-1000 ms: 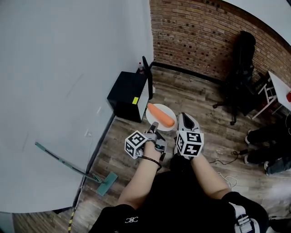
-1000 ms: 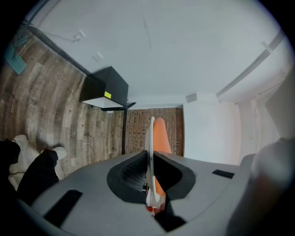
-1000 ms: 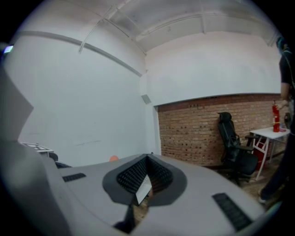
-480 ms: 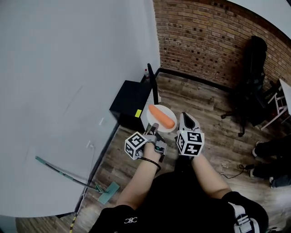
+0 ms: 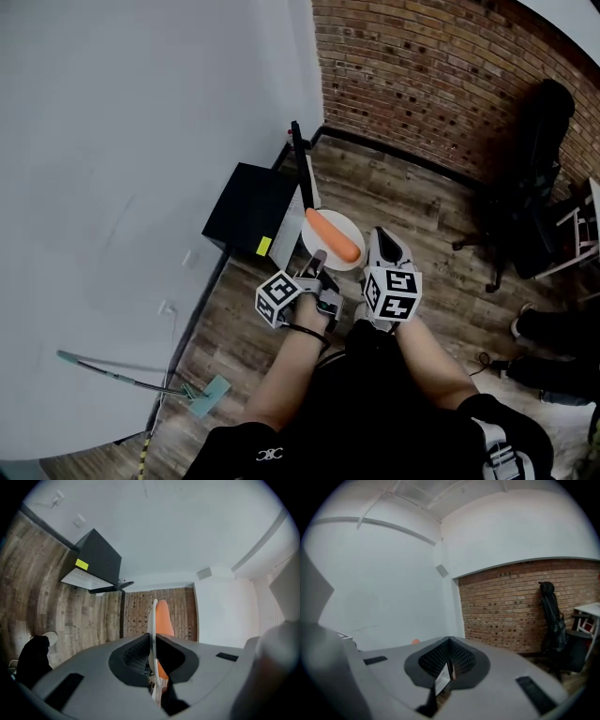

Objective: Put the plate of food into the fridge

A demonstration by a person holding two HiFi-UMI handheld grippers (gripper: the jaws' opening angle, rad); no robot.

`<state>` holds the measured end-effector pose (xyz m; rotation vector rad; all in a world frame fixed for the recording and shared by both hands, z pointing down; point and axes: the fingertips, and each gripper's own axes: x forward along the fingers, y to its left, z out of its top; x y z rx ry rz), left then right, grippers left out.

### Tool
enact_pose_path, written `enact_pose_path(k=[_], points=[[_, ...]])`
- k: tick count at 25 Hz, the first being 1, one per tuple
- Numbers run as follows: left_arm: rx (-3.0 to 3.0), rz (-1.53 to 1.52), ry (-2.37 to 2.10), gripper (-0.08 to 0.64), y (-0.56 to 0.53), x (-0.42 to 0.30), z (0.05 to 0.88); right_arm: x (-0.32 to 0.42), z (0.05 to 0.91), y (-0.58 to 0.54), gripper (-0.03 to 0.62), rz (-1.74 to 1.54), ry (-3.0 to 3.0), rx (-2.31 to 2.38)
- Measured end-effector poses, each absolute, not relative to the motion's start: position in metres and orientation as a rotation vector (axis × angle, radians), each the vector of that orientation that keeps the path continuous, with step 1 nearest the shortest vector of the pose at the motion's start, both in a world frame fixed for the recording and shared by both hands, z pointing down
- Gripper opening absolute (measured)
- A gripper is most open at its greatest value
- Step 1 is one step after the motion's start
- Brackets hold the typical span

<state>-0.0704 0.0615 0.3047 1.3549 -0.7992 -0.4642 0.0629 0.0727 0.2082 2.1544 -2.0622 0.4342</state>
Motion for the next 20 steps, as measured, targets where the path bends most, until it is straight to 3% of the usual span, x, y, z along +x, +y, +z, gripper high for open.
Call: enact_pose_path(k=[8,20], points=[[1.269,-0.474,-0.851,0.029,-0.011,-0.015,0.349,0.112,0.26,0.005,0.009,0.586,-2.079,2.014],[1.209,-0.494,-0.959,0.029,-0.081,0.012,0.436,0.154,0.344,-0.082,0.009,0.707,-2.101,1.872]])
